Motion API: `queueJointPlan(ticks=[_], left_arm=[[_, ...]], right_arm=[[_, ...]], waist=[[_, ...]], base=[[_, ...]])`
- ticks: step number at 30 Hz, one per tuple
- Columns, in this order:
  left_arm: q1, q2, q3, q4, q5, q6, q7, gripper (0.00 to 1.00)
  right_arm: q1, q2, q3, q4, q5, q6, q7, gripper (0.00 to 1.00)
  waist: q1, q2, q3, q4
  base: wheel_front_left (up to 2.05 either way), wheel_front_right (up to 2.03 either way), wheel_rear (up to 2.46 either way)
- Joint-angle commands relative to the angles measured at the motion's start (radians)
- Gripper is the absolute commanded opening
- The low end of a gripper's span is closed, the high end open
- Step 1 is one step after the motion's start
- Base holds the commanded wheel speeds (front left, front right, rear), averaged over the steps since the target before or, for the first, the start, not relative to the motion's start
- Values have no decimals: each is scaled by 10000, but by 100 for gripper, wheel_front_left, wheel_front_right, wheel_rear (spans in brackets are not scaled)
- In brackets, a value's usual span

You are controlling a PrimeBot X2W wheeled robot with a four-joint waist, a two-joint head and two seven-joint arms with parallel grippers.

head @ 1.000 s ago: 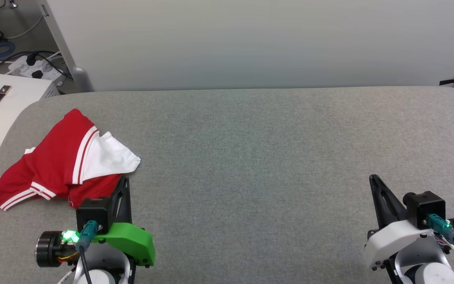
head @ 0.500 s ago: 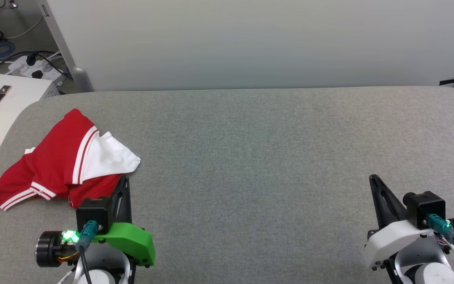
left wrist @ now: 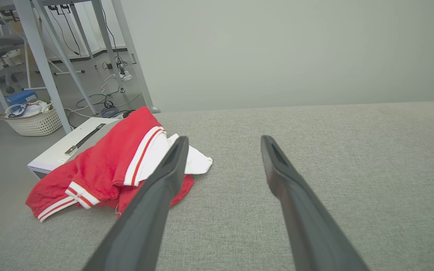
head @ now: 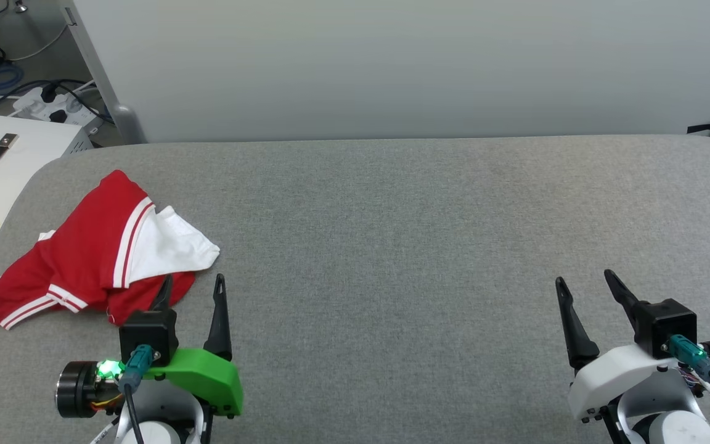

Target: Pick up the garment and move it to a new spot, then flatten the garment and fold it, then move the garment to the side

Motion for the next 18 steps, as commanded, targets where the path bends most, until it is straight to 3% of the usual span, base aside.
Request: queueJointPlan(ticks=[1,18], left_arm=[[2,-1,0,26,-45,14,-60,100],[18,-8,-50,236,-367,-31,-455,100]], right_arm=[[11,0,-6,22,68,0,-58,100],[14,3,-102,133,526,-1,-450,100]], waist=[[0,-1,3,0],[0,-1,28,2]], base=[[0,0,0],[0,0,0]])
